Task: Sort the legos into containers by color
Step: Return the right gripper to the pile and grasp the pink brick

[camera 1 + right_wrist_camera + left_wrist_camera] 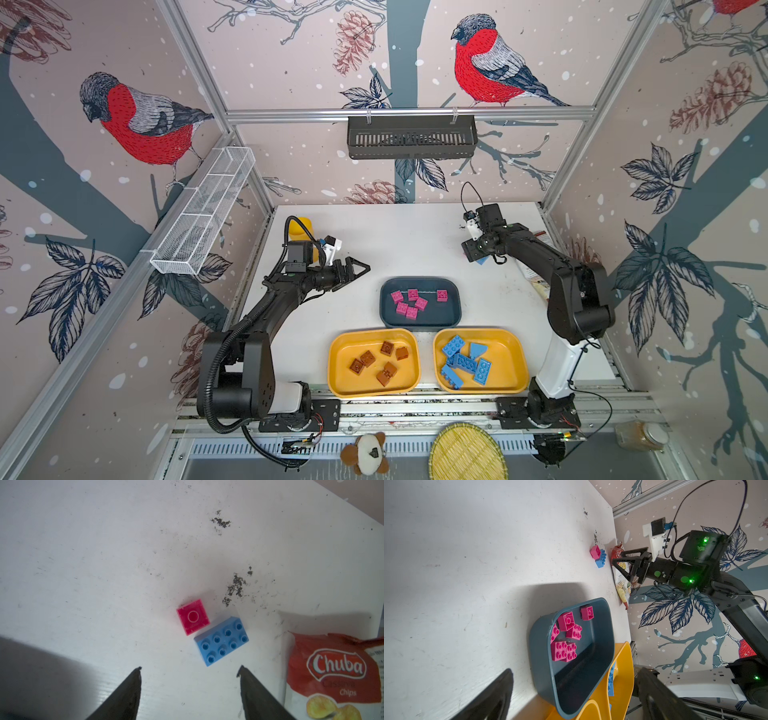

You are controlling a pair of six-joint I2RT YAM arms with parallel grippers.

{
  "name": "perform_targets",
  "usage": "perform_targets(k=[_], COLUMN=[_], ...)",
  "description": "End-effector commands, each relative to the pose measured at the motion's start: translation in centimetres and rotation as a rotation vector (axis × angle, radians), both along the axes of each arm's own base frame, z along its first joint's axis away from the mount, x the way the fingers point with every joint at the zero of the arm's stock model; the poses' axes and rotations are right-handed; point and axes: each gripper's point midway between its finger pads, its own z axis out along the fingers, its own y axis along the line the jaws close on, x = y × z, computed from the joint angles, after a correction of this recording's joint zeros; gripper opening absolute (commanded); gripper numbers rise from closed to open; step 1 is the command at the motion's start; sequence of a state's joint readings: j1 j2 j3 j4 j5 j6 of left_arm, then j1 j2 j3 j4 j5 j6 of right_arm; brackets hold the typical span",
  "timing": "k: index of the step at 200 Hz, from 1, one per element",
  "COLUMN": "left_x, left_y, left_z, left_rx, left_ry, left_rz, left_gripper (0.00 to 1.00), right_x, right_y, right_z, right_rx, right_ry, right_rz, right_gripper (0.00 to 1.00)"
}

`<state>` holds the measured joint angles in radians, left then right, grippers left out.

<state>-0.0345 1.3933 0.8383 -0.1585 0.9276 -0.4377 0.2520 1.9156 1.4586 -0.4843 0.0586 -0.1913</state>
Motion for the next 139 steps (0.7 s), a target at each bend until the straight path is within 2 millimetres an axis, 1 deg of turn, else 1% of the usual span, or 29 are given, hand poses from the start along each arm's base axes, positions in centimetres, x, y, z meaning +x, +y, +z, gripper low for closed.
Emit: perform_targets(k=[1,24,50,76,94,118,139], left_x=[0.2,0.1,0.1,0.1,0.1,0.1,0.1], left_y=[-0.4,-0.6,-0.7,-0.8,-0.8,-0.8,-0.8], left_z=[1.1,1.3,1.6,1.8,2.0,2.1,2.1], left_rx=[-0.04,-0.059,-0.077,-0.083,-0.084,-0.086,-0.086], left_ry=[-0.041,-0.041,-0.043,-0.044,-0.048,-0.046,-0.048], left_rz=[-0.023,-0.028,-0.03,-0.032,-0.032,-0.029,-0.031], left_gripper=[0.92,0.92,0.92,0.92,0.92,0.92,0.92], right_x=[1.2,1.9,2.9,3.5,3.5,3.6,3.6], right_y=[-0.3,-0.5,-0.7,0.2,0.8,0.3,0.3], right_z=[-0.8,-2.6,-3.7,-4.6,-5.1,-6.3,-6.8], right_rx=[-0.028,-0.029,-0.027,0.005,0.02,0.001,0.005], right_ry=[-0.001,0.035,0.044,0.056,0.072,0.102,0.115], right_rz=[0.072,0.104,0.119,0.154,0.176,0.164,0.168], right_gripper=[0.75,0.74,0.71,0.69,0.68,0.62,0.55])
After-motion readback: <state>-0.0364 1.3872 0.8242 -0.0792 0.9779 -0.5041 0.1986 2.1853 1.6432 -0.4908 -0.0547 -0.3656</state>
